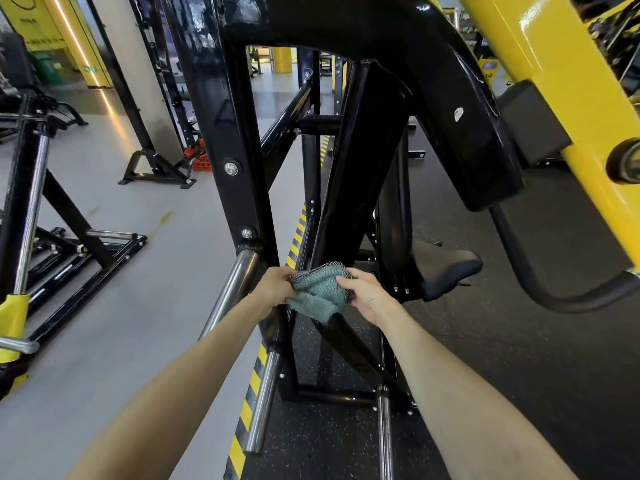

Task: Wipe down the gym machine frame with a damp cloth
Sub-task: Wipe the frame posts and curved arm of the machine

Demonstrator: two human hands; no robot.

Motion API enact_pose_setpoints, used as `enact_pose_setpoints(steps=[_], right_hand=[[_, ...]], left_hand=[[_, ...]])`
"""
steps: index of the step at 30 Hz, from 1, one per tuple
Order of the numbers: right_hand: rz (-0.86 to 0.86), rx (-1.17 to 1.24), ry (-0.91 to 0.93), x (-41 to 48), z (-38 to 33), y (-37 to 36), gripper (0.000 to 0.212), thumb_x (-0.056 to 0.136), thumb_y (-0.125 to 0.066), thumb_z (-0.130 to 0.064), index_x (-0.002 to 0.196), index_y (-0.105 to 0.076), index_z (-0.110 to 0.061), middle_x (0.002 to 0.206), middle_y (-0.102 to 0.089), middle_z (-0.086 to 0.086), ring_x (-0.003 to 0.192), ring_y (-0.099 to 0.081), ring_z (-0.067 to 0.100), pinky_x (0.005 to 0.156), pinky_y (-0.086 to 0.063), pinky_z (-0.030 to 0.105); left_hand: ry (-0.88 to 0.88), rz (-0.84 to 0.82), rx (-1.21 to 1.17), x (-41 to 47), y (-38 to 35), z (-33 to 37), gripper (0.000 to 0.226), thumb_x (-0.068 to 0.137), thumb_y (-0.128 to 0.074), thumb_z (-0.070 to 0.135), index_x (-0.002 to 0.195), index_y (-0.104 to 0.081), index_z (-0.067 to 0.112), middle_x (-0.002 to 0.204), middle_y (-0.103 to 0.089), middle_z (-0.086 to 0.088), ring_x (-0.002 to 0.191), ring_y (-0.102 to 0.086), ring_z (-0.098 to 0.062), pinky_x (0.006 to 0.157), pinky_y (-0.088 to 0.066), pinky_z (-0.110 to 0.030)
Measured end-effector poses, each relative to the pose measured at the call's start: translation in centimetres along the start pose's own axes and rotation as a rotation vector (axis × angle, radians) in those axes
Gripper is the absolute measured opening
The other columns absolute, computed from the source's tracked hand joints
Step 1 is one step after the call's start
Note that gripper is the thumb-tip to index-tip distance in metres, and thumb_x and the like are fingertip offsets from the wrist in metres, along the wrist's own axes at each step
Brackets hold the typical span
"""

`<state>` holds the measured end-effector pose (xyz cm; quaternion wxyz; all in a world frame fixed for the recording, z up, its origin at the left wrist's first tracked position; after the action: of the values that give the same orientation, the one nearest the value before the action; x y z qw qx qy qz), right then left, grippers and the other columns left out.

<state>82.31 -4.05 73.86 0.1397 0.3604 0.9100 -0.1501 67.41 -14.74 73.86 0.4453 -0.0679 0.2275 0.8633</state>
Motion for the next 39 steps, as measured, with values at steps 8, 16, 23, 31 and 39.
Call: enact_pose_setpoints(steps=[8,16,23,31,39], right_hand=[[0.093,-0.055,-0.046,0.6,-1.5,1.8,0.017,0.093,-0.060,-0.009,0.108,-0.067,-0.008,0.108,-0.068,0.013,0.102,-0.064,0.031,0.095,-0.050,0.051],[0.245,-0.117,-0.055,0.9,-0.7,3.9,0.027,0.095,-0.057,-0.013,0.120,-0.064,-0.006,0.118,-0.065,0.011,0.109,-0.061,0.029,0.095,-0.051,0.047],[0.405,-0.134,-0.233,0.1,1.9,6.8,0.031,0.087,-0.047,0.006,0.115,-0.058,-0.001,0.106,-0.063,0.013,0.090,-0.063,0.026,0.087,-0.052,0.042],[0.125,-0.170,-0.525,-1.1,6.9,3.8,0.049,0.101,-0.042,-0.016,0.146,-0.031,-0.002,0.149,-0.034,0.027,0.133,-0.042,0.038,0.109,-0.033,0.051],[-0.187,0.523,-0.394,1.1,7.8,-2.4,0.076,0.090,-0.045,-0.068,0.139,-0.051,-0.010,0.127,-0.061,0.013,0.115,-0.061,0.030,0.106,-0.041,0.043]], left_hand=[[0.134,-0.212,-0.103,-1.3,-2.3,-0.7,0.030,0.087,-0.046,-0.015,0.102,-0.065,0.003,0.102,-0.067,-0.015,0.096,-0.065,-0.025,0.077,-0.057,-0.033],[0.123,-0.215,-0.282,-1.4,-2.1,0.0,0.013,0.097,-0.050,0.002,0.101,-0.062,0.004,0.100,-0.070,-0.011,0.091,-0.067,-0.023,0.077,-0.054,-0.035],[0.132,0.009,-0.410,0.1,-0.2,-0.4,0.019,0.099,-0.048,0.008,0.117,-0.052,0.007,0.103,-0.061,-0.014,0.081,-0.062,-0.024,0.071,-0.051,-0.037],[-0.009,-0.367,-0.502,-2.0,-3.7,5.1,0.029,0.096,-0.051,0.012,0.124,-0.053,0.011,0.103,-0.066,-0.013,0.088,-0.066,-0.025,0.080,-0.054,-0.038],[-0.070,-0.381,-0.652,-1.9,-2.3,6.5,0.043,0.091,-0.054,0.011,0.134,-0.050,0.014,0.122,-0.063,-0.012,0.105,-0.063,-0.025,0.093,-0.051,-0.039]])
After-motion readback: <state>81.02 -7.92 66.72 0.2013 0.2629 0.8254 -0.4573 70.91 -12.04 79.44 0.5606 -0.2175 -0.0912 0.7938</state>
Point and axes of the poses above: each hand's wrist, its own x-axis towards the middle knuckle, its own y-axis out of the back of the hand, z = x × y, the point moved 10 cm from there along x, towards the middle knuckle
